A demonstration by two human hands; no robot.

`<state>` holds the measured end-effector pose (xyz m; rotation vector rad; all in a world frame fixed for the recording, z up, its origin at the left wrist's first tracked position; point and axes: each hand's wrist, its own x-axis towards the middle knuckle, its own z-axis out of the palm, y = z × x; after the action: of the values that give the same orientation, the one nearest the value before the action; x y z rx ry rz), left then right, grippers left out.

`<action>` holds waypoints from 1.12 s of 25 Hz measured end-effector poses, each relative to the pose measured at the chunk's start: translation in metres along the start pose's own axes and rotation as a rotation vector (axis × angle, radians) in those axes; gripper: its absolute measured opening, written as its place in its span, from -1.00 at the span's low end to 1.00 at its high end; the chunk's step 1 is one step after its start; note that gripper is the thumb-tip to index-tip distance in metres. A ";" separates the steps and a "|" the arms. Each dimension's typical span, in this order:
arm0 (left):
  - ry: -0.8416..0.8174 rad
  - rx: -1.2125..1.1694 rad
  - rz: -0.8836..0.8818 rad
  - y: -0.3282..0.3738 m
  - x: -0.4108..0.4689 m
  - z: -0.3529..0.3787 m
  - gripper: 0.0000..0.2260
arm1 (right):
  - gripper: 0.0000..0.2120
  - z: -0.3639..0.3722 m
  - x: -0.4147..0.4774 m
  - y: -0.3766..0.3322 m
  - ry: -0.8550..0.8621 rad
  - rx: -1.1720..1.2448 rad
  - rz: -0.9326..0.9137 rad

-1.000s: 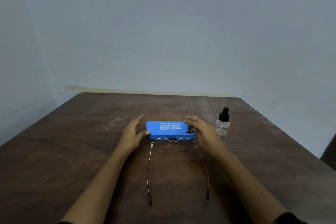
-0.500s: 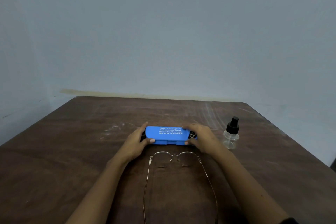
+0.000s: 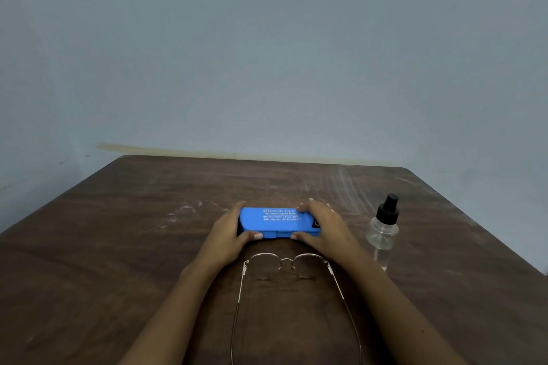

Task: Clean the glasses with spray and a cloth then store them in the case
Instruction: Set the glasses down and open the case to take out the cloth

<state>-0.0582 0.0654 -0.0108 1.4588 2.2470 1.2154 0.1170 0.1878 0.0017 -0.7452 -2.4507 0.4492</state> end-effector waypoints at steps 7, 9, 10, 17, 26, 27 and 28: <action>0.006 -0.005 0.015 -0.002 0.002 -0.004 -0.37 | -0.55 0.006 0.003 0.004 0.027 -0.074 -0.195; 0.009 -0.021 0.009 -0.001 0.001 -0.005 -0.37 | -0.57 0.007 0.003 0.004 0.056 -0.041 -0.236; 0.007 -0.029 0.002 -0.001 0.002 -0.004 -0.37 | -0.57 0.007 0.003 0.004 0.059 -0.039 -0.241; -0.020 -0.020 -0.044 0.001 0.004 -0.005 -0.31 | -0.55 0.010 0.002 -0.002 0.219 -0.299 -0.407; -0.011 -0.009 -0.046 0.003 0.002 -0.006 -0.33 | -0.55 0.012 0.004 -0.002 0.224 -0.367 -0.473; -0.008 -0.013 -0.049 0.003 0.002 -0.006 -0.33 | -0.55 0.011 0.004 -0.003 0.224 -0.380 -0.481; -0.007 -0.015 -0.050 0.003 0.001 -0.006 -0.33 | -0.55 0.011 0.003 -0.002 0.229 -0.392 -0.489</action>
<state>-0.0599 0.0641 -0.0041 1.3906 2.2511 1.2076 0.1072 0.1861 -0.0046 -0.2946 -2.4092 -0.2928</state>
